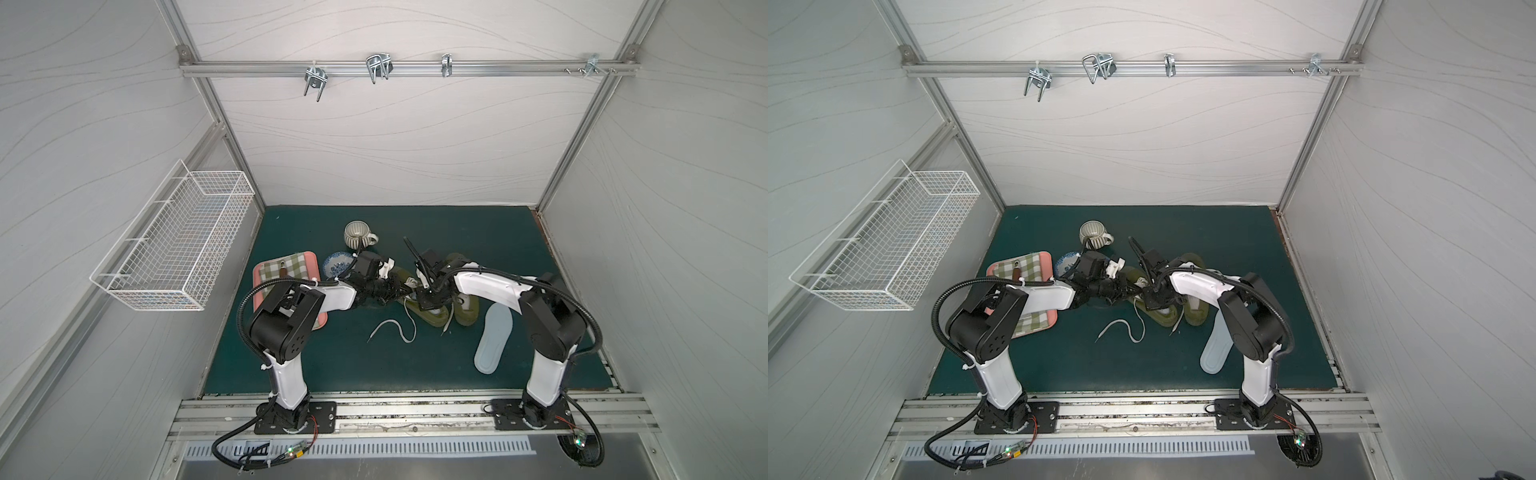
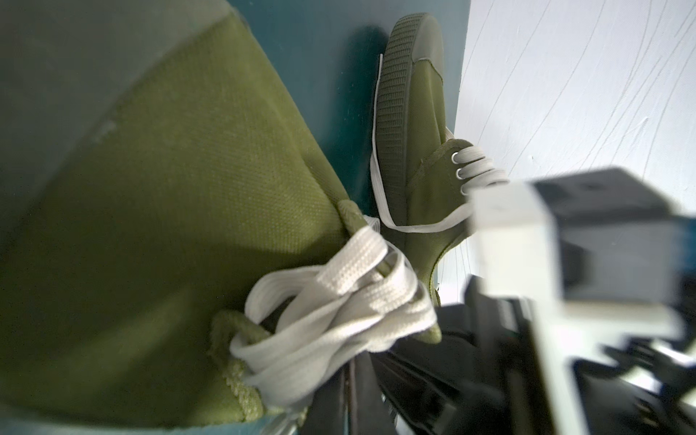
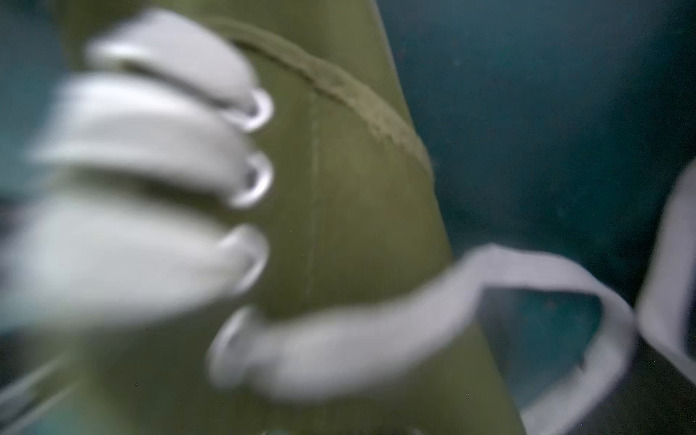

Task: Insert the insole into the shoe
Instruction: Insert the insole into the shoe, then place the shoe at the center of the board.

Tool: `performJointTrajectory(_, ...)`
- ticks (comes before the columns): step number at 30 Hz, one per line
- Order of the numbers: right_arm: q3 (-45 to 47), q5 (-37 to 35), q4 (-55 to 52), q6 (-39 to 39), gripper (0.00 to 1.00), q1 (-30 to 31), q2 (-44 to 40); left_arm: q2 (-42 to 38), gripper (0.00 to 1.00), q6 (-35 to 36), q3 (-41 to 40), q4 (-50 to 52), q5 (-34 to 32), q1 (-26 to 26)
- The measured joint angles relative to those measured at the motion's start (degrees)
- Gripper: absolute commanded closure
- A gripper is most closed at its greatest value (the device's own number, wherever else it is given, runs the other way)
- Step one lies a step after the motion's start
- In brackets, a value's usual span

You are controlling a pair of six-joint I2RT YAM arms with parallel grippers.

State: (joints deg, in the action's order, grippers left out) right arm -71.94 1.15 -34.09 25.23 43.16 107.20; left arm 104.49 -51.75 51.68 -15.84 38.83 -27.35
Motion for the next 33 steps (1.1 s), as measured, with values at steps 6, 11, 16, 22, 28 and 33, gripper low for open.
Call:
performJointTrajectory(6,0.04,-2.12,-0.17,0.24,1.00,-0.17,-2.27,0.00,1.00,4.68,4.35,7.50,-0.13,0.04)
performJointTrajectory(11,-0.61,-5.22,-3.04,-0.22,1.00,-0.94,-9.55,0.00,1.00,14.27,11.87,20.41,-0.94,0.04)
performJointTrajectory(16,-1.25,-6.23,-4.44,-0.79,1.00,-4.37,-16.74,0.00,1.00,25.86,18.49,31.15,-2.99,0.04)
performJointTrajectory(22,1.16,-5.55,-4.92,-1.11,1.00,-9.03,-20.39,-0.42,1.00,38.42,21.35,39.26,-5.35,0.04)
performJointTrajectory(28,4.11,-4.79,-5.46,-1.29,1.00,-10.03,-21.88,-0.33,1.00,48.37,26.75,47.60,-6.51,0.04)
performJointTrajectory(33,6.29,-4.39,-5.40,-1.29,1.00,-10.67,-22.82,0.20,1.00,54.71,29.49,51.19,-7.54,0.04)
